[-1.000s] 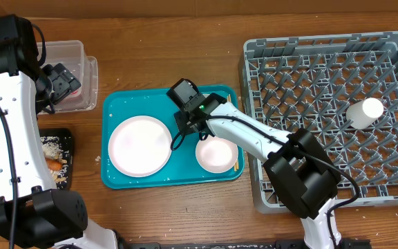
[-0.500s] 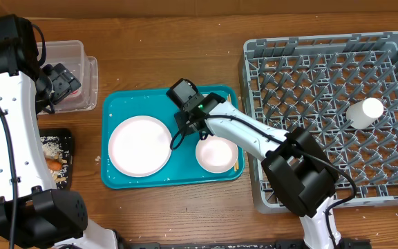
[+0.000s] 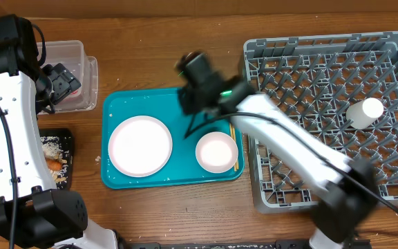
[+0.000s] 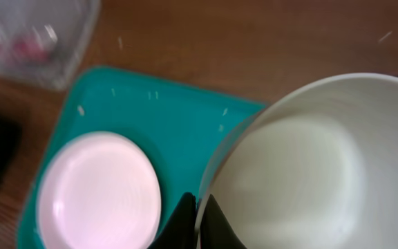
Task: Sort waste into correct bins and load items into the dishwasher
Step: 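Lift the bowl with the right gripper and carry it to the rack's back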
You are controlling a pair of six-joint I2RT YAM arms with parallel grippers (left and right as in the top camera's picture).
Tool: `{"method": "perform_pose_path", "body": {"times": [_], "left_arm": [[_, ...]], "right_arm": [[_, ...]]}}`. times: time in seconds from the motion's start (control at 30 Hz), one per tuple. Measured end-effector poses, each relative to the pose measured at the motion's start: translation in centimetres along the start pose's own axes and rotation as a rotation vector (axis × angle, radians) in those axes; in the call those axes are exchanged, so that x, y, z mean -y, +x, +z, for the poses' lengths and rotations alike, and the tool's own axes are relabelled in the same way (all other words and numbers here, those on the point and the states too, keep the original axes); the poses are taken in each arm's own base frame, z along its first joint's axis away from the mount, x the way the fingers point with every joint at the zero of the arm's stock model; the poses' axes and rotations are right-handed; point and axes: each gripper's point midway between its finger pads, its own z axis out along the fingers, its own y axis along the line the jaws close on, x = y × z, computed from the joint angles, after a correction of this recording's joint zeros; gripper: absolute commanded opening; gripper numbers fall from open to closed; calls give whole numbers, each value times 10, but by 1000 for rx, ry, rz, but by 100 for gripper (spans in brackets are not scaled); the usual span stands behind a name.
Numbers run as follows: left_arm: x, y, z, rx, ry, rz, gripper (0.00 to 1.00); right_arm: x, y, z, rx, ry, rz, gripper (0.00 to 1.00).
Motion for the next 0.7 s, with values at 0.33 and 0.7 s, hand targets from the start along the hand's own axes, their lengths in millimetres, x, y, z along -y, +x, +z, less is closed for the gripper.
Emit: {"method": "perform_pose_path", "body": {"times": [0.33,0.7], "left_arm": [[0,0,0,0,0,0,100],[0,0,0,0,0,0,100]], "right_arm": [[161,-79,-102,202,-224,263,4],[226,-65,-93,167,-577,393,4]]}}
